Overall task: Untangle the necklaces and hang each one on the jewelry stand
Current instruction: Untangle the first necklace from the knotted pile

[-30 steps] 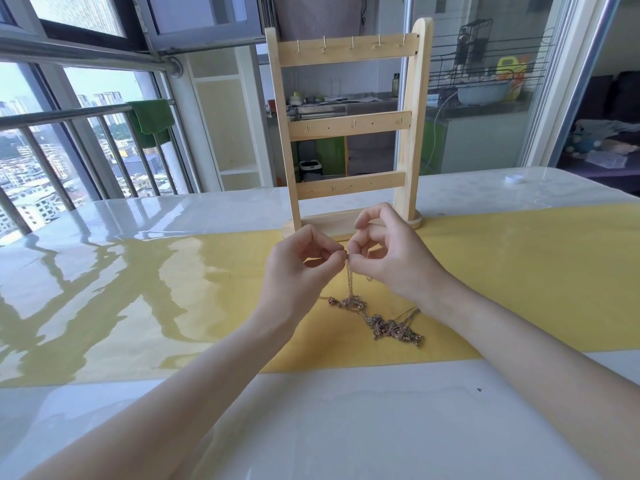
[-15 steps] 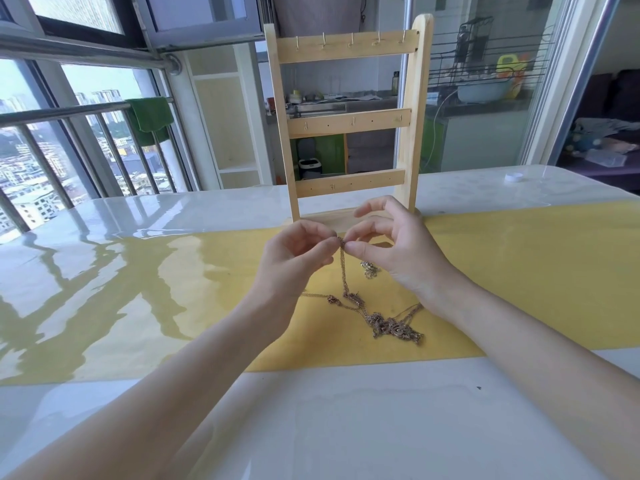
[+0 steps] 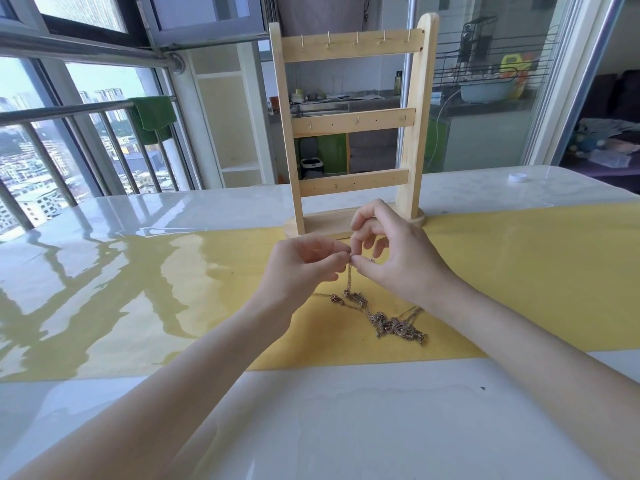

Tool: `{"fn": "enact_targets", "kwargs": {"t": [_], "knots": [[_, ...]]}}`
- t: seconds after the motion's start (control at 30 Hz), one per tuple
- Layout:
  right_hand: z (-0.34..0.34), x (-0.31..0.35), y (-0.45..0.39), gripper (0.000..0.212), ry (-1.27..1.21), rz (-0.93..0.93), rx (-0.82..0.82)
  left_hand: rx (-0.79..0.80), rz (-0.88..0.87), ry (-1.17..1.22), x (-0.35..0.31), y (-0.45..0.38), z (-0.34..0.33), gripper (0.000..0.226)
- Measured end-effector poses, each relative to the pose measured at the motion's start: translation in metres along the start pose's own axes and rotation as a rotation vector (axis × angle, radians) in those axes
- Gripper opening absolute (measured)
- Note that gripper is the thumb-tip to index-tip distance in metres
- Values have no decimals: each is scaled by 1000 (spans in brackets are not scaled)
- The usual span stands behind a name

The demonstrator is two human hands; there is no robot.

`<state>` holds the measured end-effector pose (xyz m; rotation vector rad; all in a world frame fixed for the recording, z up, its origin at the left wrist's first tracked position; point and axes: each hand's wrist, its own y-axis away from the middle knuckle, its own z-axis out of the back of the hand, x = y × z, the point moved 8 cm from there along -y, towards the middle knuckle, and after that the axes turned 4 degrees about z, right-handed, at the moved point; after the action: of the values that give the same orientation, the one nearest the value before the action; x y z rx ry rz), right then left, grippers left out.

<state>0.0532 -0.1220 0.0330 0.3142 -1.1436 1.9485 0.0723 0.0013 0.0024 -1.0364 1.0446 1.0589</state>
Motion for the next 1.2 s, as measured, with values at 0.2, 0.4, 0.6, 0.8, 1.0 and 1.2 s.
{"fn": "enact_targets", "kwargs": {"t": [0.2, 0.4, 0.6, 0.8, 1.0, 1.2], "knots": [[-4, 4, 2, 39, 99, 80, 31, 52, -18, -12, -4, 0, 0, 7], [-3, 6, 1, 41, 140, 147, 47, 73, -43, 23, -7, 0, 1, 17], [-4, 6, -1, 38, 50, 130, 51, 149, 143, 346, 5, -4, 0, 17], [-3, 2, 2, 40, 95, 113, 7, 142, 183, 272, 7, -2, -5, 11], [-7, 7, 3, 42, 159, 167, 28, 130, 231, 190, 11, 0, -7, 10], [-12, 7, 4, 40, 228, 178, 70, 176, 296, 199, 17, 2, -11, 4]]}}
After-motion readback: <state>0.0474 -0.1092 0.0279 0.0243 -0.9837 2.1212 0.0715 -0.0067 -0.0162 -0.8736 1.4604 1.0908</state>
